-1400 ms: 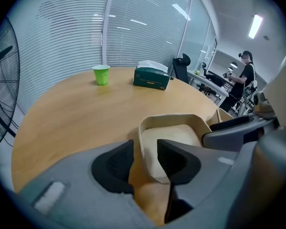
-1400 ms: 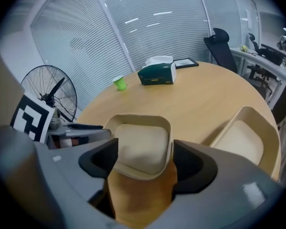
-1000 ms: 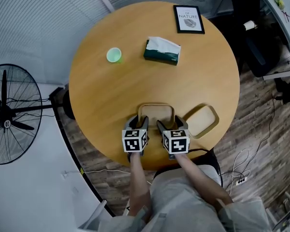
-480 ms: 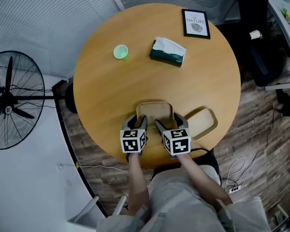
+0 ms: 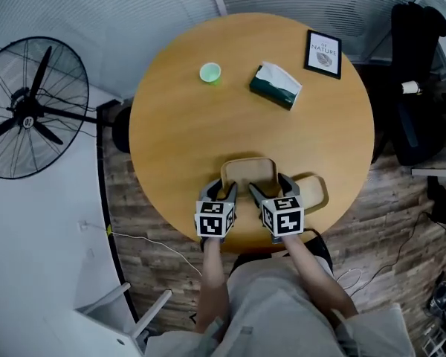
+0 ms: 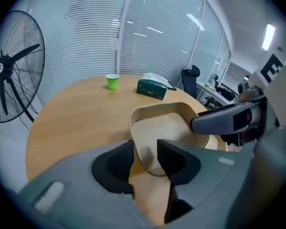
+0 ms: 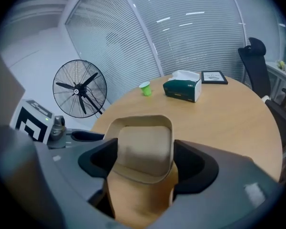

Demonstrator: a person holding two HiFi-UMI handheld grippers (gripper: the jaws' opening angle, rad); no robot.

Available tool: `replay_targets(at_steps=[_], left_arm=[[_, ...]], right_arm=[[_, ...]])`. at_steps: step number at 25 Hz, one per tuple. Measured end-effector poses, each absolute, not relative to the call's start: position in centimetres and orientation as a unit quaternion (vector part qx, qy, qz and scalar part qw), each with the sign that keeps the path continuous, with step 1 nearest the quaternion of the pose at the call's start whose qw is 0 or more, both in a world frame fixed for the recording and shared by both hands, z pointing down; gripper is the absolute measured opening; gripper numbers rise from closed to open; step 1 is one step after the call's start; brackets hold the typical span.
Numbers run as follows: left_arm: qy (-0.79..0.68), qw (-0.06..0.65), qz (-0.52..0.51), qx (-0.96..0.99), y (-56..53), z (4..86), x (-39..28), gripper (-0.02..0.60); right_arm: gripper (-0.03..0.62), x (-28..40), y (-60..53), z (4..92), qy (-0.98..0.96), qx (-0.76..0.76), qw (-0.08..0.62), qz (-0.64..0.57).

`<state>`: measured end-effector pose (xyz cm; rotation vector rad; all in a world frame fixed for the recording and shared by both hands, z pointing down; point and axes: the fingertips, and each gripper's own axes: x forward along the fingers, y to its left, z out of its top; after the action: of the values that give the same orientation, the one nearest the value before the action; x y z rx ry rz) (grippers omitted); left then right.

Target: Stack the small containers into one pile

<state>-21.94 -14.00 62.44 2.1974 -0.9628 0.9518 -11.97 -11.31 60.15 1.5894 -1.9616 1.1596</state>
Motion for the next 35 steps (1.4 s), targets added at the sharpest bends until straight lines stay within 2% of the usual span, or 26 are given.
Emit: replay_targets(at_steps=[16,35], left_arm=[[-0.394,0.285,0.333,0.808,-8.4,59.4,-14.8,0.158],[-0.432,0.296,0.317,0.791,-2.6,60.3,-9.3,0.158]], right_arm=[[0.36,-4.7,-7.4,57.7,-0.733,0.516,0.204,0.393],[0.362,0.8,-2.7,58.9,-0.764,0.467,0.228,0.383]])
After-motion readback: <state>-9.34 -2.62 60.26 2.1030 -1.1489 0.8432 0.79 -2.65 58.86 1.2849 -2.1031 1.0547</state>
